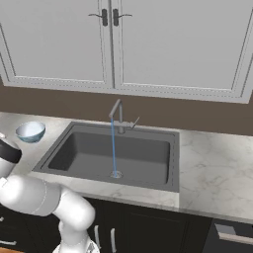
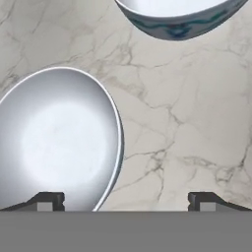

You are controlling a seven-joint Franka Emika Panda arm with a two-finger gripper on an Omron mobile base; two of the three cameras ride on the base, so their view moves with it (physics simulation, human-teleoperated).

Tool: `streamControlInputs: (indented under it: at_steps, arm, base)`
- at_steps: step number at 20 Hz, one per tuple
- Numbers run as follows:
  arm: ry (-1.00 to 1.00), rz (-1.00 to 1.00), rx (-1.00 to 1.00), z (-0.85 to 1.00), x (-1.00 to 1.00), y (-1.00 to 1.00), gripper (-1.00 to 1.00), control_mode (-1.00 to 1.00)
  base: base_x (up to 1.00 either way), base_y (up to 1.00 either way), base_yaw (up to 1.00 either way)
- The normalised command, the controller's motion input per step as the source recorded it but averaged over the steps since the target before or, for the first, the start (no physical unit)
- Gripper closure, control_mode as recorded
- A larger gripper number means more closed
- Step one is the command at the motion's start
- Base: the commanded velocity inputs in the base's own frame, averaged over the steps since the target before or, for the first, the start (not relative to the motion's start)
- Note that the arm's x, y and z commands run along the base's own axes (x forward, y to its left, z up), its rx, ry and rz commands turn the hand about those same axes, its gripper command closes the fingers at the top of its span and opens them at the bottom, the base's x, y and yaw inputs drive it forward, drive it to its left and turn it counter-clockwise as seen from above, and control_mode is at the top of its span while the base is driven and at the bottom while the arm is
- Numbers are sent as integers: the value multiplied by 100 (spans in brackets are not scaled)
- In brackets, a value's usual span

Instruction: Rinse each bowl for a few seconds and place them down in the sink or on the counter.

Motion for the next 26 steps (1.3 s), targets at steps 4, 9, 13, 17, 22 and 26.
streamControlInputs:
  at_steps: [4, 9, 13, 17, 22, 26]
  arm:
    - [0, 0, 0, -25, 14, 13, -100, -100]
    - [0, 0, 0, -25, 13, 11, -100, -100]
    - [0, 0, 0, -21, 16, 9, -100, -100]
    - [0, 0, 0, -20, 19, 12, -100, -100]
    - [0, 0, 0, -24, 15, 22, 100, -100]
    - [0, 0, 0, -6, 1, 17, 100, -100]
  base:
    - [0, 0, 0]
    - [0, 0, 0]
    - [0, 0, 0]
    - [0, 0, 0]
    - [0, 0, 0]
    - [0, 0, 0]
